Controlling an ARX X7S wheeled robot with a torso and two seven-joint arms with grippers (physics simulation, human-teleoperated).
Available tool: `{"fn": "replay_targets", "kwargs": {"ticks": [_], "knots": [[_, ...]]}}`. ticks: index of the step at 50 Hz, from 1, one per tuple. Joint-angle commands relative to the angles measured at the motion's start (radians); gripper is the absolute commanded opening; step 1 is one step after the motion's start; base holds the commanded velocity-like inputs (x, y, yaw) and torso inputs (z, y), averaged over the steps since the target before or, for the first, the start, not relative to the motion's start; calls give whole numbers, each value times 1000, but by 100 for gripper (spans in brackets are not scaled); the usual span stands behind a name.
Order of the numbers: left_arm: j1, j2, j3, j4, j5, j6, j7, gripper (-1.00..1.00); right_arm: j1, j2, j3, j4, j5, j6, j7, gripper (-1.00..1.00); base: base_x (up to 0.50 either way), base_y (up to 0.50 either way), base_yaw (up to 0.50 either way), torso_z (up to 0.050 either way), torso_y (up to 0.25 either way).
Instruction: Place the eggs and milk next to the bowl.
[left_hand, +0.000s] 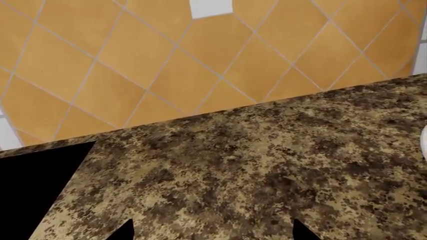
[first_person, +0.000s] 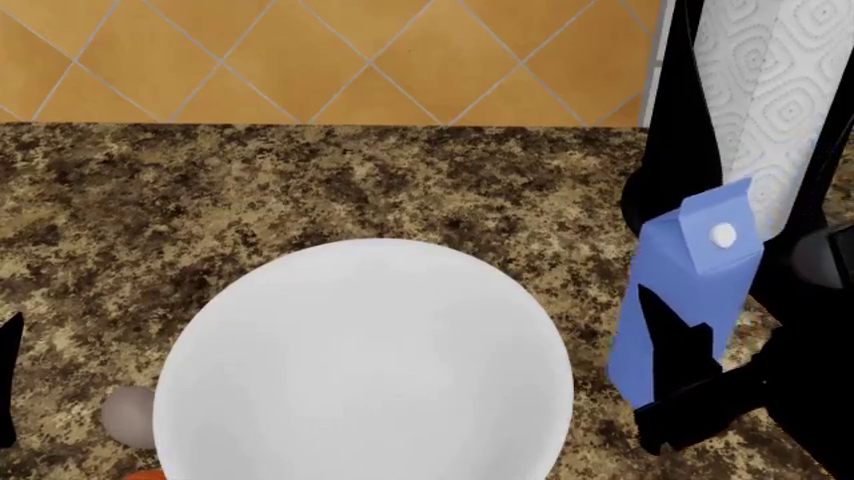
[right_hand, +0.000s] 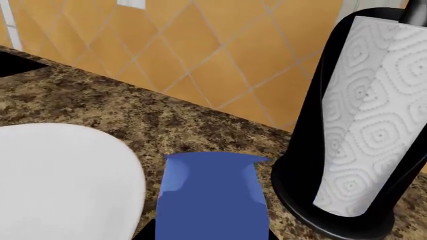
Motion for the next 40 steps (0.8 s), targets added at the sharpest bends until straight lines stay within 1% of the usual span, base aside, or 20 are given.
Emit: {"fn": "replay_targets", "kwargs": {"ticks": [1, 23, 40], "knots": [[0, -1, 2, 0, 2, 1, 1, 100, -36, 9, 8, -32, -16, -44, -64, -100, 0, 0, 0, 0, 0], [1, 0, 0, 0, 1, 3, -2, 100, -35, 2, -19, -19, -32, -59, -81, -100, 0, 0, 0, 0, 0], [1, -1, 2, 0, 5, 7, 1, 100, -92, -1, 2, -24, -33, -89, -81, -100, 0, 0, 0, 0, 1]]}}
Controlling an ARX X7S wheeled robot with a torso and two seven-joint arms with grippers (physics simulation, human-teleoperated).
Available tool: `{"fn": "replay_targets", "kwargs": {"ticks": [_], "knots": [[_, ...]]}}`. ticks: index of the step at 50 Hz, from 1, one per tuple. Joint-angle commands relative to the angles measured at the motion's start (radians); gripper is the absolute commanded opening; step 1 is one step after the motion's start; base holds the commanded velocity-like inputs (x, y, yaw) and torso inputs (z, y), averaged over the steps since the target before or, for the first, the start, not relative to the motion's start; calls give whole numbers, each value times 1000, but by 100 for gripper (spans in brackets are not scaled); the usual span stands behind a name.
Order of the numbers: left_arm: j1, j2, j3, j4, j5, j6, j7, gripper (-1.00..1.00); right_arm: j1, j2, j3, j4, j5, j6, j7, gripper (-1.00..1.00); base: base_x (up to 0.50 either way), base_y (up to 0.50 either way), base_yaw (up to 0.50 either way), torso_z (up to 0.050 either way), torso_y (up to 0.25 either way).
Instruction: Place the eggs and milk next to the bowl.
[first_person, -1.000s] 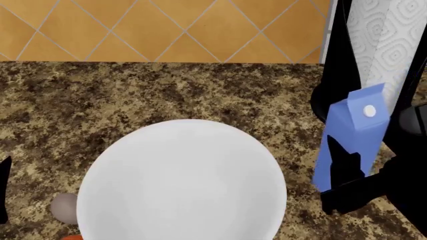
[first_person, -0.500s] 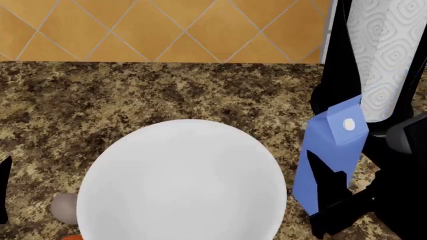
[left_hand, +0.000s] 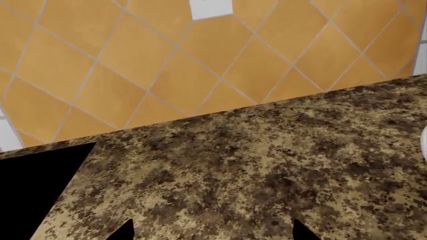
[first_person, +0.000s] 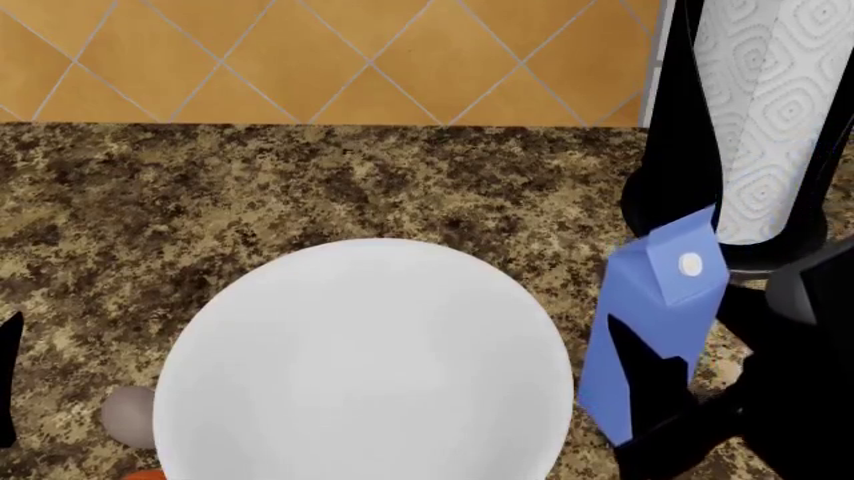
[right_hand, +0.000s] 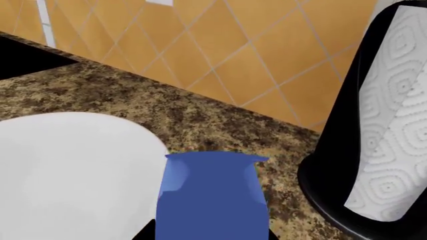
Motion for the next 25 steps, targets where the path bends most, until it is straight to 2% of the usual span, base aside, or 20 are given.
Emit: {"fn": "replay_targets", "kwargs": {"ticks": [1, 19, 20, 25], "knots": [[1, 0, 1, 0, 2, 3, 1, 100, -28, -3, 13, -9, -21, -23, -15, -100, 0, 0, 0, 0, 0], [-1, -2, 3, 0, 1, 1, 4, 100, -91, -11, 37, 2, -31, -68, -28, -100, 0, 0, 0, 0, 0], [-1, -3, 4, 0, 3, 2, 4, 100, -92, -10, 37, 1, -29, -67, -27, 100, 0, 0, 0, 0, 0], [-1, -3, 4, 0, 2, 2, 5, 100, -90, -9, 37, -4, -26, -67, -26, 100, 0, 0, 0, 0, 0]]}}
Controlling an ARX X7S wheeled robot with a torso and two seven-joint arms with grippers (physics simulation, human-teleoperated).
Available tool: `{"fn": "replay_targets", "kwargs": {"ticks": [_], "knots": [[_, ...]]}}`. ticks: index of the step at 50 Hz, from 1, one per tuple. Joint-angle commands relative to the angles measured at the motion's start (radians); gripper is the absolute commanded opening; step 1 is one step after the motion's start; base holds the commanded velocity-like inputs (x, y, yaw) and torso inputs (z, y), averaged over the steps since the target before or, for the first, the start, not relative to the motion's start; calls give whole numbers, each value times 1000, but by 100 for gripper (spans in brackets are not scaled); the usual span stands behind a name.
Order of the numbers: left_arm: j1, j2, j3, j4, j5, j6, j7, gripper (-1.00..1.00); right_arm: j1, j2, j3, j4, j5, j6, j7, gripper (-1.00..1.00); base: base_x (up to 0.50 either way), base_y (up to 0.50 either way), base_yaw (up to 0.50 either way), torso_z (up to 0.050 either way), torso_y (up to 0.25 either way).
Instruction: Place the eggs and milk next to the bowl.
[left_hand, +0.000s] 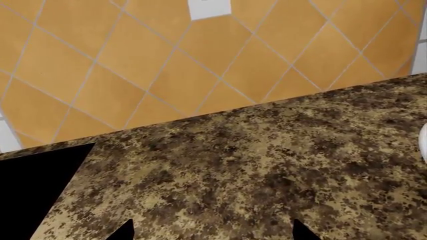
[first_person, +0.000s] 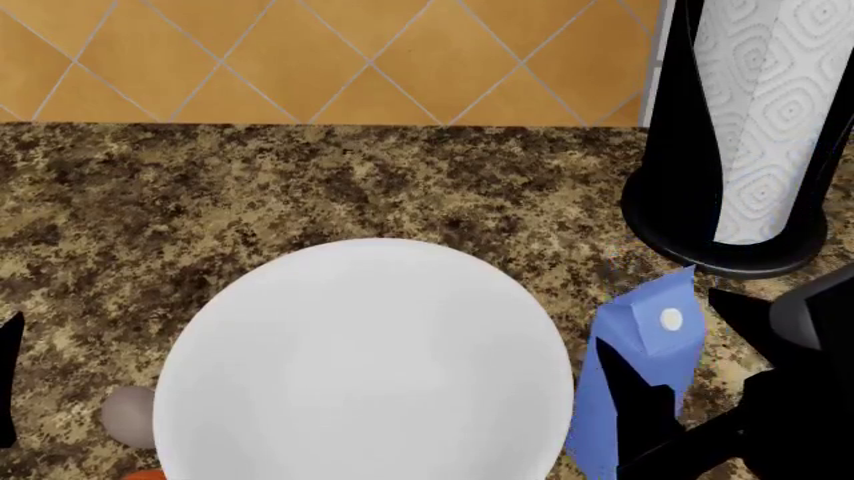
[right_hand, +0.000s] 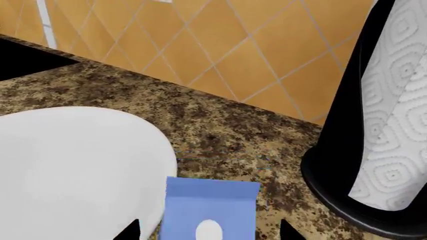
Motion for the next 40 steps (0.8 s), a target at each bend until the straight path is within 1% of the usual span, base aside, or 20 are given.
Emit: {"fn": "replay_targets", "kwargs": {"ticks": [1, 18, 32, 40], "knots": [[-1, -1, 1, 0, 0, 0, 2, 100, -11, -1, 9, -5, -11, -15, -11, 100, 0, 0, 0, 0, 0], [1, 1, 0, 0, 1, 4, -1, 100, -11, 9, 30, -21, 14, -6, 3, 100, 0, 0, 0, 0, 0], [5, 5, -6, -2, 2, 15, -2, 100, 109, 37, 59, -66, 115, 65, 47, 100, 0, 0, 0, 0, 0], [8, 8, -9, -2, 4, 22, -3, 100, 143, 46, 73, -79, 154, 87, 68, 100, 0, 0, 0, 0, 0]]}}
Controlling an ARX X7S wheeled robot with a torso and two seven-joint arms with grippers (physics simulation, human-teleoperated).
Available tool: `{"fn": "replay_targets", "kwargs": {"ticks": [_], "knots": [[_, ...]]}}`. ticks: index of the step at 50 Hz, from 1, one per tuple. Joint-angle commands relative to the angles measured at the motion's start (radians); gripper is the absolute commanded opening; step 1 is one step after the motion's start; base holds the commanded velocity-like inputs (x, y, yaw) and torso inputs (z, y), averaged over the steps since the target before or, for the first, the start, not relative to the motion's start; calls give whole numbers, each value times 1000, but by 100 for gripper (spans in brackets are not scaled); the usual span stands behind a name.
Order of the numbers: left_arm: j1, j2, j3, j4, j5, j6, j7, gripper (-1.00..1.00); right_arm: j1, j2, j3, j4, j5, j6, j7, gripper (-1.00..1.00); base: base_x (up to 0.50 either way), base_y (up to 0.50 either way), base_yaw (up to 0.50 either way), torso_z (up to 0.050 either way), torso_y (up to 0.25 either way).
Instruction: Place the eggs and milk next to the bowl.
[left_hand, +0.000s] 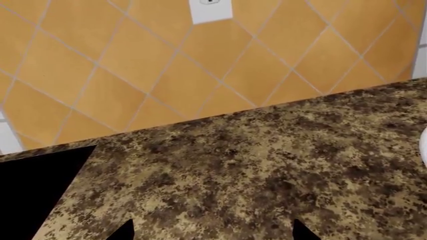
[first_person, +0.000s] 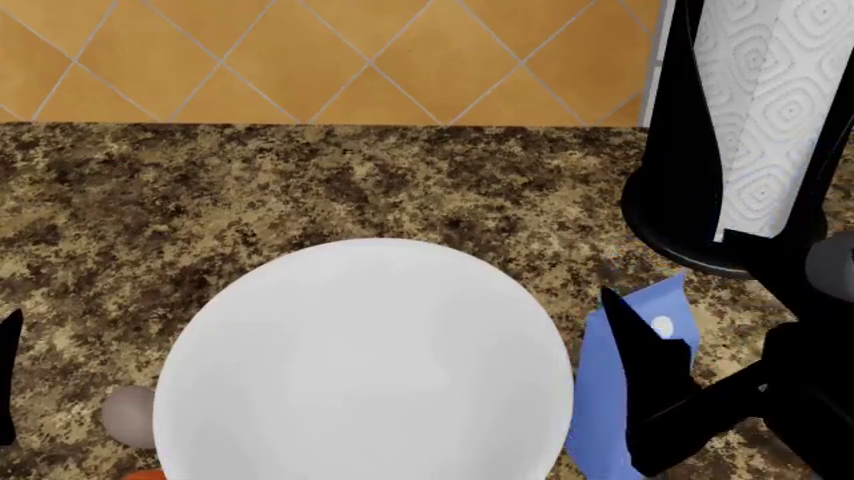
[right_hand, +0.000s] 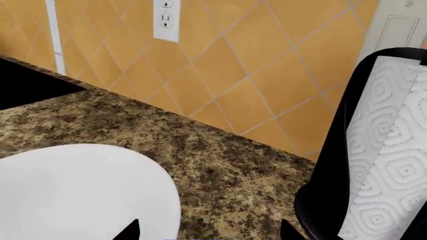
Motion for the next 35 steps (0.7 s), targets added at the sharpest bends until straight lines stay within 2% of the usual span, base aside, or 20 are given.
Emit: {"fn": "replay_targets", "kwargs": {"ticks": [1, 8, 22, 35], "knots": [[4, 5, -6, -1, 1, 11, -2, 100, 71, 16, 24, -29, 77, 47, 42, 100, 0, 0, 0, 0, 0], [10, 12, -13, -4, 1, 27, 3, 100, 89, 27, 62, -41, 117, 57, 71, 100, 0, 0, 0, 0, 0], [31, 41, -41, -14, 13, 100, 16, 100, 152, 43, 146, -59, 208, 90, 220, 100, 0, 0, 0, 0, 0], [43, 62, -58, -17, 36, 143, 2, 100, 26, 59, 330, -98, 240, 90, 320, 100, 0, 0, 0, 0, 0]]}}
